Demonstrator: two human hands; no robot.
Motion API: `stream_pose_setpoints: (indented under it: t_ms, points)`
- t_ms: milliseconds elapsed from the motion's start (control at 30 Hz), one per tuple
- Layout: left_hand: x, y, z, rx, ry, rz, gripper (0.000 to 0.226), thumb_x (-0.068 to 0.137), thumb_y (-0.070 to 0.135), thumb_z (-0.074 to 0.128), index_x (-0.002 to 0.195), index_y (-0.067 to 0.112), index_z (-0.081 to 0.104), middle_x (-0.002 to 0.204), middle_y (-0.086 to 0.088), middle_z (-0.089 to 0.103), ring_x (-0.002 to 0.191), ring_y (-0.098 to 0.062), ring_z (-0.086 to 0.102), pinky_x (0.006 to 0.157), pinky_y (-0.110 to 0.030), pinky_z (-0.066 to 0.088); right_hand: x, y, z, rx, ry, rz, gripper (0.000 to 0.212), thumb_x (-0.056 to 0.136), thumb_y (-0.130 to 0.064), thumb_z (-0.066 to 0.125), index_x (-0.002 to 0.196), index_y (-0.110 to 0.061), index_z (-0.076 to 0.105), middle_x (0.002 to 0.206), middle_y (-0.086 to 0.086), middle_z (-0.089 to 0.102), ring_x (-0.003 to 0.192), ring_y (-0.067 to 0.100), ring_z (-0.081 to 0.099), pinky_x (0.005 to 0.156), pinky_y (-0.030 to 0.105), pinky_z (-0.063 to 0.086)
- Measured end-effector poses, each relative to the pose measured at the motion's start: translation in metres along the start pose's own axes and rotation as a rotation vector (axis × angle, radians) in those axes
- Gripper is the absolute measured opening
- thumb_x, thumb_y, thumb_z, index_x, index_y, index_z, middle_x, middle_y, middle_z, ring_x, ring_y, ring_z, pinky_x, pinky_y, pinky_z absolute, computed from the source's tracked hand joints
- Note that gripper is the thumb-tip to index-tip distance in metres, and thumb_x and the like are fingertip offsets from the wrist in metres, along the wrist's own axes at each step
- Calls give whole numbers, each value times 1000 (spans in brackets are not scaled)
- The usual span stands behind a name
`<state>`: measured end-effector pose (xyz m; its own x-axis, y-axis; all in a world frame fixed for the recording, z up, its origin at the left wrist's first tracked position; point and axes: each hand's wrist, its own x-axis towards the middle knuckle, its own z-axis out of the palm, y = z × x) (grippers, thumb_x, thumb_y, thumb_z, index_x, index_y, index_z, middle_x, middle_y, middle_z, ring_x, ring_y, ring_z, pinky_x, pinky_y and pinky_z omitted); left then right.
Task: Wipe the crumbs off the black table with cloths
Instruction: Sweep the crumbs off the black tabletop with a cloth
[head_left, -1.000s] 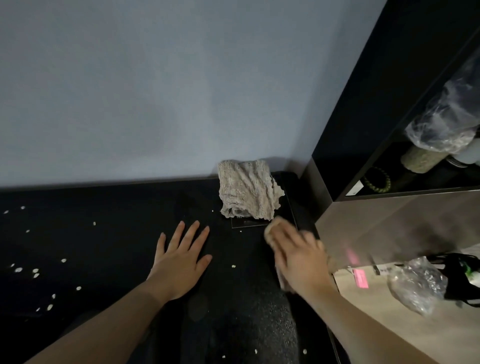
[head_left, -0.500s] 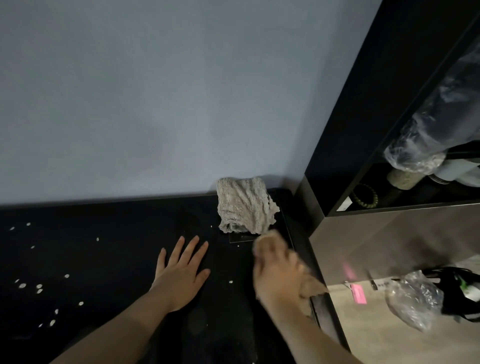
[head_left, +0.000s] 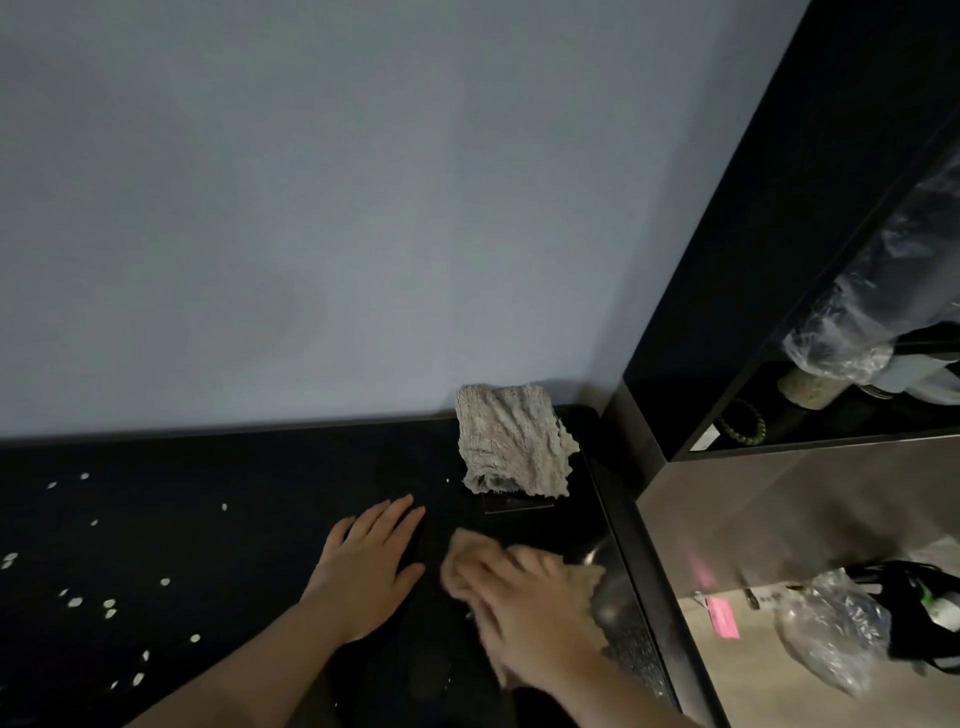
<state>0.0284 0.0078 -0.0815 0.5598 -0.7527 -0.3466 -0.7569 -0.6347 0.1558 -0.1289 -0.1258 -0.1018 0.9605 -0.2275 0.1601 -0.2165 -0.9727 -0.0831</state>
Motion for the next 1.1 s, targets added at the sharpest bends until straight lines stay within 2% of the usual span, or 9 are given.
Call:
stream_pose_setpoints:
  t_ms: [100, 133, 333, 500, 600, 700, 867, 1000, 1100]
  points:
    - [-3, -18, -5, 39, 35, -124, 72, 97, 56, 26, 150, 26, -12, 155, 5, -23, 145, -22, -16, 116, -44, -6, 20, 14, 6, 192, 98, 616, 38, 69, -25, 73, 107, -26, 68, 109, -1, 66, 78, 24, 59, 67, 38, 48]
    - [-3, -25, -6, 32, 30, -166, 73, 97, 57, 25, 150, 25, -13, 157, 2, -22, 145, -24, -18, 116, -47, -7, 24, 4, 8, 196, 100, 665, 38, 67, -26, 74, 104, -22, 70, 107, 2, 67, 76, 26, 60, 65, 39, 49]
    - [-5, -51, -3, -58, -81, -203, 67, 98, 55, 20, 148, 29, -16, 156, 3, -22, 143, -24, -22, 115, -51, -9, 19, -44, 6, 41, 11, -46, 38, 78, -42, 44, 112, -38, 60, 112, -17, 60, 82, 6, 54, 70, 22, 43]
    - [-4, -65, -2, -74, -121, -143, 65, 100, 50, 22, 148, 30, -16, 155, 6, -25, 142, -21, -25, 114, -50, -12, 78, -33, 16, 144, 81, 627, 43, 86, -23, 59, 128, -22, 56, 131, 0, 56, 100, 24, 55, 81, 38, 42]
    - [-2, -66, -4, -82, -158, -129, 66, 100, 49, 24, 148, 30, -18, 154, 6, -28, 141, -21, -28, 114, -50, -12, 85, -69, 21, 172, 123, 343, 39, 70, -28, 71, 108, -28, 65, 112, -5, 64, 79, 17, 59, 65, 32, 48]
    - [-2, -67, -5, -83, -171, -115, 67, 100, 48, 26, 148, 30, -18, 154, 5, -28, 140, -21, -28, 113, -51, -13, 85, -66, 19, 110, 10, 1, 35, 84, -32, 47, 117, -33, 59, 120, -13, 59, 86, 11, 57, 70, 28, 47]
    - [-3, -67, -2, -91, -163, -116, 66, 101, 48, 23, 148, 28, -19, 154, 7, -29, 140, -20, -30, 113, -50, -15, 125, -40, 17, 140, 11, 663, 45, 99, -27, 34, 144, -26, 28, 150, -3, 29, 124, 24, 34, 99, 40, 25]
    - [-3, -69, -4, -113, -134, -126, 70, 101, 44, 30, 148, 23, -18, 155, 6, -26, 141, -18, -27, 114, -48, -13, 112, -85, 18, 193, -31, 17, 42, 95, -25, 43, 136, -31, 39, 142, -9, 40, 111, 21, 47, 91, 37, 35]
    - [-4, -69, -3, -135, -109, -137, 71, 100, 43, 31, 148, 22, -18, 155, 6, -26, 141, -15, -27, 114, -47, -13, 127, -48, 18, 109, -75, 119, 53, 94, -22, 44, 143, -29, 26, 148, -6, 30, 117, 22, 40, 95, 37, 31]
